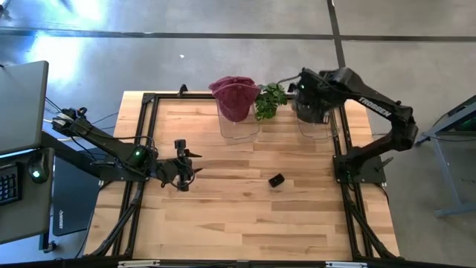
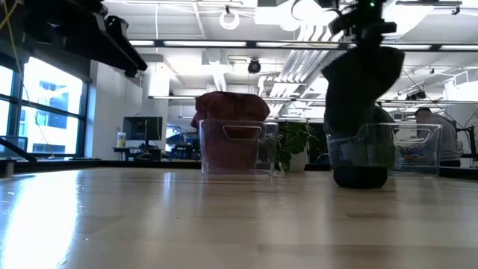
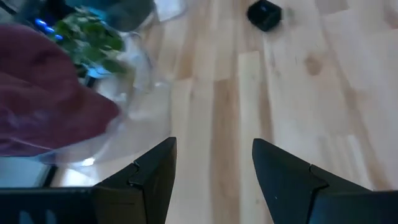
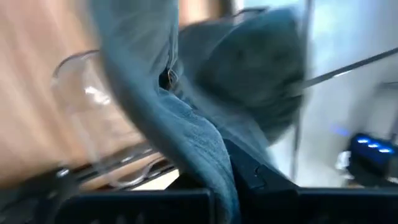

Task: Pick & Place hat
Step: Put the black cap into the right transparent bin, then return to Home Position

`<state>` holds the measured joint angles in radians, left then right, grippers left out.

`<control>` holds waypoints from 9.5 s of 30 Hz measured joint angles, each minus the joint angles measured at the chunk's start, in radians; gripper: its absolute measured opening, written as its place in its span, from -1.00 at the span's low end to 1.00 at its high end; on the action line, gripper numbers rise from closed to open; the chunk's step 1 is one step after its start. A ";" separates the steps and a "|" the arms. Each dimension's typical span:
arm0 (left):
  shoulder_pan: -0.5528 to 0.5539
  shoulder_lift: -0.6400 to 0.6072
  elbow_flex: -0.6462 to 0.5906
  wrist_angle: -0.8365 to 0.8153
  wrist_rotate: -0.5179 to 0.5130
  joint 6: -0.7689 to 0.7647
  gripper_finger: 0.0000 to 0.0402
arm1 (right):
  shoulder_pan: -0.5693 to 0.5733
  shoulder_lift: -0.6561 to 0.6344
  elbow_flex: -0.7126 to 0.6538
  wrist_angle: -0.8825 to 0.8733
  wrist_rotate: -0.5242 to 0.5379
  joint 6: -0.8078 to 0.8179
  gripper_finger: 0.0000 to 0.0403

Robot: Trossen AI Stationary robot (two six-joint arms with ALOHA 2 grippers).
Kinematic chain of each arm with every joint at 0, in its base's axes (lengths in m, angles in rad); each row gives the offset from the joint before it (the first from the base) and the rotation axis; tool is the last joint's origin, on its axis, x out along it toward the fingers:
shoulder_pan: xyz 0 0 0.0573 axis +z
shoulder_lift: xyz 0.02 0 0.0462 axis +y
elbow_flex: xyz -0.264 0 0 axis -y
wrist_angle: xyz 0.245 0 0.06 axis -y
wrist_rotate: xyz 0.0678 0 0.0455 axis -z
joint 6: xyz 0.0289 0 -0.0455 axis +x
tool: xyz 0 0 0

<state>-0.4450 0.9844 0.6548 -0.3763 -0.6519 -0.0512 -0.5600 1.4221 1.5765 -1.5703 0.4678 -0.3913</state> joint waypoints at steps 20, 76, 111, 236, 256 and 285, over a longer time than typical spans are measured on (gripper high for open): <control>0.001 0.000 0.000 0.142 -0.098 0.198 0.02 | 0.000 -0.061 0.020 0.000 -0.244 0.263 -1.00; 0.001 0.000 0.000 0.143 -0.120 0.205 0.02 | -0.109 -0.060 -0.608 1.017 0.333 -0.795 -0.97; 0.001 0.000 0.000 0.144 -0.117 0.204 0.02 | 0.031 -0.132 -0.442 0.302 -0.309 0.260 -0.50; 0.880 -0.698 -0.297 0.208 0.940 0.079 -1.00 | 0.491 -0.676 -1.427 2.258 -0.611 0.548 -1.00; 0.883 -0.978 -0.499 0.225 0.877 -0.055 -1.00 | 0.422 -1.044 -1.427 1.919 -0.643 0.549 -1.00; 0.483 -0.974 -0.615 0.340 0.533 -0.013 -1.00 | 0.298 -1.182 -1.429 1.774 -0.725 0.534 -1.00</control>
<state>0.0383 0.0109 0.0399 -0.0360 -0.1192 -0.0647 -0.2618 0.2404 0.1478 0.2035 -0.2568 0.1429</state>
